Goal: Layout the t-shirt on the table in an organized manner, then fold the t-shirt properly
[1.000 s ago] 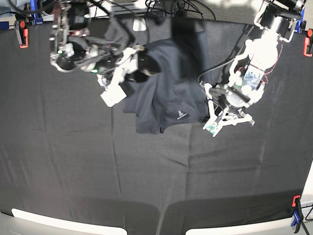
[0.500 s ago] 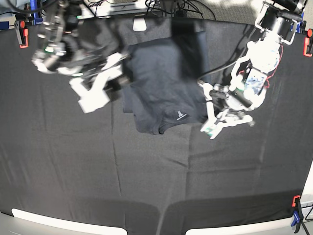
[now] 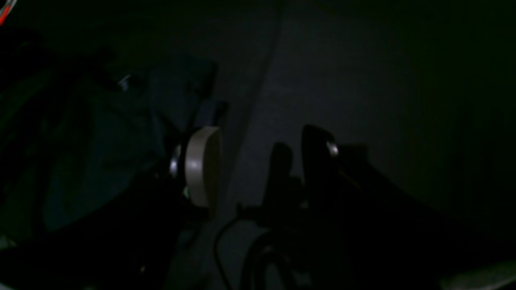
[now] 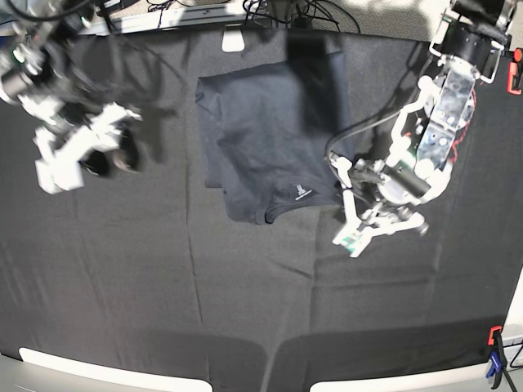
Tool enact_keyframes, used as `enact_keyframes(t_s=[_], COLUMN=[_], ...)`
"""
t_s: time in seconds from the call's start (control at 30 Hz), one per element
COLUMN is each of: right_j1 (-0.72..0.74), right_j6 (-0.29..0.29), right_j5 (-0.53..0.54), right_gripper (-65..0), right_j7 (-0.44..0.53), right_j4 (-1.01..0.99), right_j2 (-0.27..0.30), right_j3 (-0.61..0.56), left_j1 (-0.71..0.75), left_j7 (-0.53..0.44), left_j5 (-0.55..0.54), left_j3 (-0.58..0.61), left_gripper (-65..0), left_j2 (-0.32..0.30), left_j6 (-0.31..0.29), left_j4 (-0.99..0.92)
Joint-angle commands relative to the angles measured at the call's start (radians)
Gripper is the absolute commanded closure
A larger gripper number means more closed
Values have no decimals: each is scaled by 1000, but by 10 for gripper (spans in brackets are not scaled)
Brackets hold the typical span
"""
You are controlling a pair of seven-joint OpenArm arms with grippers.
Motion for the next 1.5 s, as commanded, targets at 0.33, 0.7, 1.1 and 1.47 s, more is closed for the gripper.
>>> enact_keyframes(t_s=[0.33,0.7,1.1,1.47], right_j1=[-274,-550,-836,-951], right_j6=[25,25,25,25], right_j5=[50,47,74,105], right_gripper=[-309,-309,-309,-309], right_j7=[17,17,17,42], right_j4=[155,225,227,143], right_j2=[8,40,77,72], right_j3=[150,154,153,117], left_j1=[161,609,1079,1280], left_j7=[-33,24,-11,-233], left_j5=[-64,-79,-139,-185], left_j3=[-52,-349,-438,-436], left_gripper=[-181,-181,-181,-181], left_j2=[-200,-423,-447,-355], left_j6=[114,144,120,-15], left_j4=[385,587,587,332])
